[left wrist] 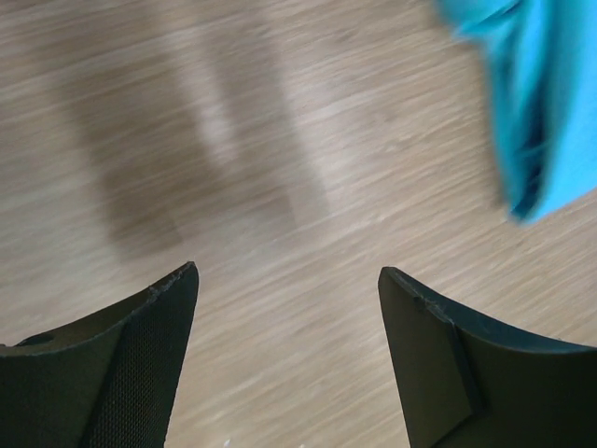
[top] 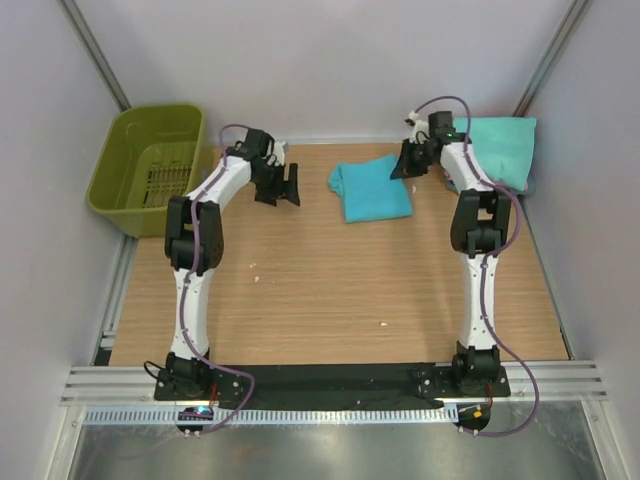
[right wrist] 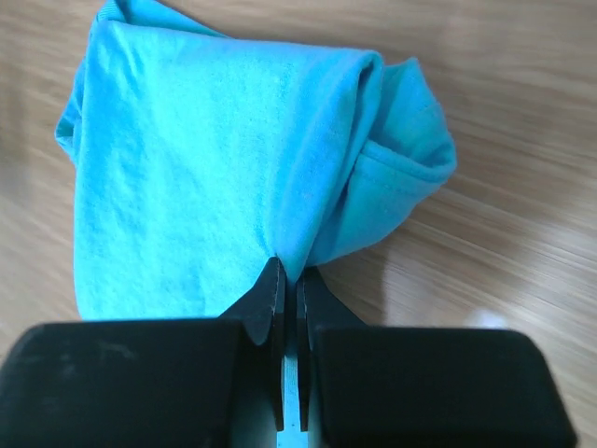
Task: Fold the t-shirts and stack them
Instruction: Neatly place the folded tshirt to the corner
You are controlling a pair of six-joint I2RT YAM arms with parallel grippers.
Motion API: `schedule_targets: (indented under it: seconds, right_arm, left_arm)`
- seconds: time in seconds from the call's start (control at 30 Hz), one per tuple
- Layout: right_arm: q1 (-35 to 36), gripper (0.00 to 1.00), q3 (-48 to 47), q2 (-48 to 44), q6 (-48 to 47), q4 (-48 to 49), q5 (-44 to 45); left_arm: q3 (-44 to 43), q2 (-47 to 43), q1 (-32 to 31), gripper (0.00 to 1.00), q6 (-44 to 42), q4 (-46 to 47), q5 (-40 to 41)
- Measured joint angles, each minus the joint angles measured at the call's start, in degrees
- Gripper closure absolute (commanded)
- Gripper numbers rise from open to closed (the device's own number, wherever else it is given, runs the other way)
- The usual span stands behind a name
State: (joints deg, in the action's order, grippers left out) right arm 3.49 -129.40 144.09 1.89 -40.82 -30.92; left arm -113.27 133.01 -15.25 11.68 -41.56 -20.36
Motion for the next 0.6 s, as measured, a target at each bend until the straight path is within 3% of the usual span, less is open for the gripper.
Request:
schedule_targets:
  seconds: [0.27, 0.6]
  right_arm:
    - [-9.4, 0.99, -0.4, -4.9, -9.3, -1.9, 7.7]
    - [-7.2, 0.99, -3.8, -6.8, -15.2, -3.1, 11.0]
  left_arm:
    - [4.3, -5.3, 1.7, 0.27, -2.4, -4.2, -0.8]
    - [5.8, -5.8, 0.0, 0.27, -4.2, -5.0, -0.6]
